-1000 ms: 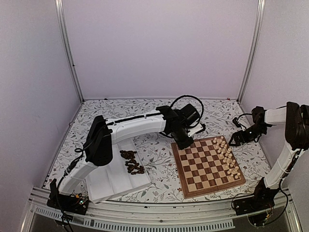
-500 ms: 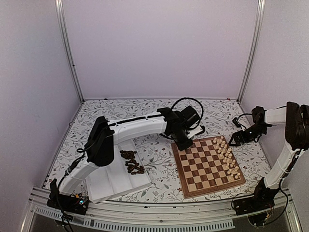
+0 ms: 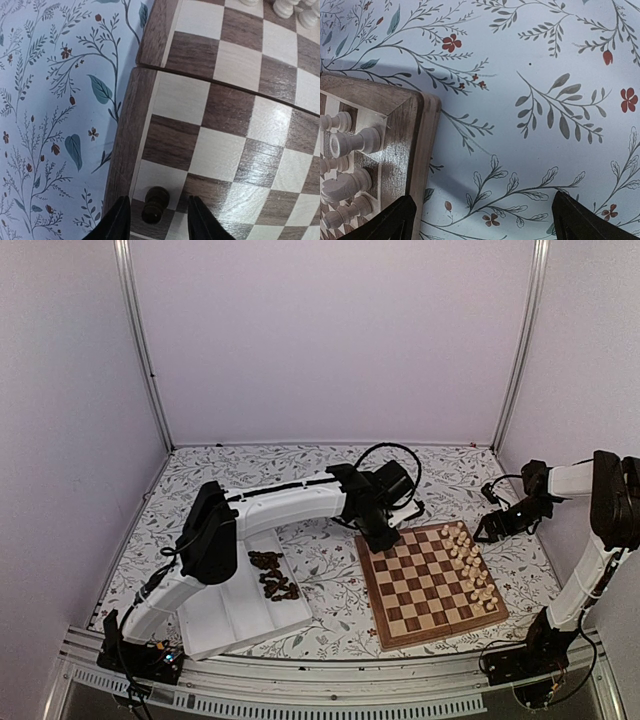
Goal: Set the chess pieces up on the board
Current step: Place the chess piece on the chessboard.
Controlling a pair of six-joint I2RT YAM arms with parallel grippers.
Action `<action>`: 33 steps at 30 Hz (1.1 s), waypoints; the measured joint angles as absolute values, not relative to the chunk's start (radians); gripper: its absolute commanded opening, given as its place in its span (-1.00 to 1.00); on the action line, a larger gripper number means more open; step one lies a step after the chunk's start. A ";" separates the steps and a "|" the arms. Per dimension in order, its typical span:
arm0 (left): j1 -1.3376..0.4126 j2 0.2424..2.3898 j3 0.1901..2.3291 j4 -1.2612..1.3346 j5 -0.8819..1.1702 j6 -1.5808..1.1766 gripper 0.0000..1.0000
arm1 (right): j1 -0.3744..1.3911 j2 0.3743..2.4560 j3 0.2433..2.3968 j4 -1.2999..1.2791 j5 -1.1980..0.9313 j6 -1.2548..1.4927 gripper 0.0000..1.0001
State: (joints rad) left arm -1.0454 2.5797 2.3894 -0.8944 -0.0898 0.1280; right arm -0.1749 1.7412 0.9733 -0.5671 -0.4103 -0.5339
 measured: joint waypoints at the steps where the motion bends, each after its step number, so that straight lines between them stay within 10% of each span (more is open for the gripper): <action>1: -1.045 2.580 2.389 -0.894 -0.091 0.128 -0.17 | -0.175 1.742 0.973 -0.567 -0.410 -0.535 0.98; 10: -1.043 2.534 2.294 -0.871 -0.098 0.120 -0.14 | -0.175 1.743 0.974 -0.567 -0.410 -0.536 0.98; 19: -1.016 2.468 2.208 -0.849 -0.062 0.107 -0.82 | -0.175 1.747 0.978 -0.567 -0.410 -0.536 0.98; 33: -1.001 2.482 2.226 -0.827 -0.003 0.105 -1.00 | -0.175 1.748 0.978 -0.567 -0.410 -0.537 0.98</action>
State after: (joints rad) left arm -1.0012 2.4817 2.2261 -0.8272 -0.0029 0.1047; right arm -0.1753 1.7481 0.9783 -0.5671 -0.4103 -0.5365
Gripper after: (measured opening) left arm 0.012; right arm 0.988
